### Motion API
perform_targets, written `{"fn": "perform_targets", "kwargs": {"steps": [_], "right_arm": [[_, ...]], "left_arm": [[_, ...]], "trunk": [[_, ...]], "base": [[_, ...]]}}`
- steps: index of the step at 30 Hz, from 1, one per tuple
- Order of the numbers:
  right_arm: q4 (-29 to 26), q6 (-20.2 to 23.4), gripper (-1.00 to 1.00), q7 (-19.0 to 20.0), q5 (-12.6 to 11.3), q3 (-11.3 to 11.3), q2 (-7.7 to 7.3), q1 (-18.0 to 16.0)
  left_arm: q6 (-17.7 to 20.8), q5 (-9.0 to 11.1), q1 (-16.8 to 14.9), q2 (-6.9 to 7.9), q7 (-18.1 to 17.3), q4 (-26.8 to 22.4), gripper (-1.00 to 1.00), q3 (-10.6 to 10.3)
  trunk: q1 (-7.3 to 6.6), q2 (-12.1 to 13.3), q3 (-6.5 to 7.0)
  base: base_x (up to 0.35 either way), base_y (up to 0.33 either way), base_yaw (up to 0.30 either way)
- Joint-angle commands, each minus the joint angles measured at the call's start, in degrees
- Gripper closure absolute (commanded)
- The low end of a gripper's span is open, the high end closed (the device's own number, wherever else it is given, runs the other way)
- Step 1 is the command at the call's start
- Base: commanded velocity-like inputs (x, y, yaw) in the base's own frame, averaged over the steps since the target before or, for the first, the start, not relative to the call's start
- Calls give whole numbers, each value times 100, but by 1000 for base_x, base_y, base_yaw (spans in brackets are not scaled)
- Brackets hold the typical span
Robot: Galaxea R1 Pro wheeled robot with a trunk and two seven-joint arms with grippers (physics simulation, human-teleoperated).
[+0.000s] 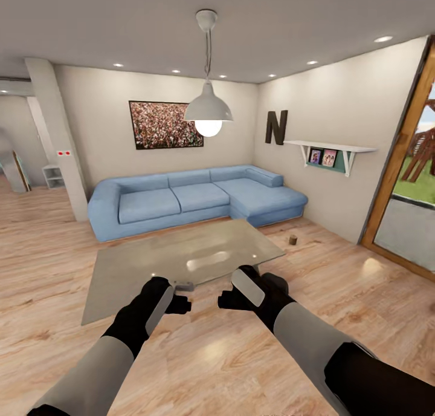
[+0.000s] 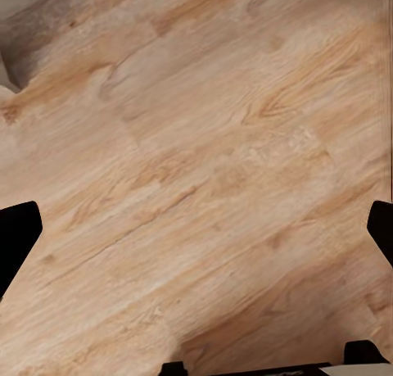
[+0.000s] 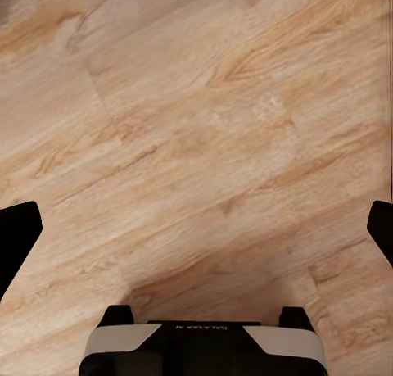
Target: Place each of the two pumpkins and all three candles from the living room inside a cabinet in the living room (use any cabinet), then make sure every cabinet is closed, and position the cauldron so it is next to a table in the living room.
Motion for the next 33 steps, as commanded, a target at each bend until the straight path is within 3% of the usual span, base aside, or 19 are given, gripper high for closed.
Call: {"fn": "perform_targets", "kwargs": {"steps": [1, 9, 12, 26, 33], "right_arm": [[-1, 1, -100, -47, -49, 26, 0, -7], [-1, 1, -100, -47, -49, 26, 0, -6], [1, 1, -100, -47, -49, 21, 0, -5], [2, -3, -100, -47, -48, 16, 0, -4], [0, -5, -100, -47, -49, -98, 0, -4]], "left_arm": [[16, 62, 0, 4, 57, -6, -100, -20], [5, 54, 0, 4, 72, -4, -100, -416], [0, 50, -2, 4, 74, -3, -100, -464], [-13, 37, -2, 4, 91, 6, -100, -504], [-15, 58, -4, -3, 342, 29, -100, -500]], "trunk": [[3, -5, -1], [3, -5, 15], [3, -5, 18], [3, -5, 28], [3, -5, 81]], "base": [[18, 0, -290], [145, -96, -274], [218, -162, -113], [228, -173, -14], [230, -179, -58]]}}
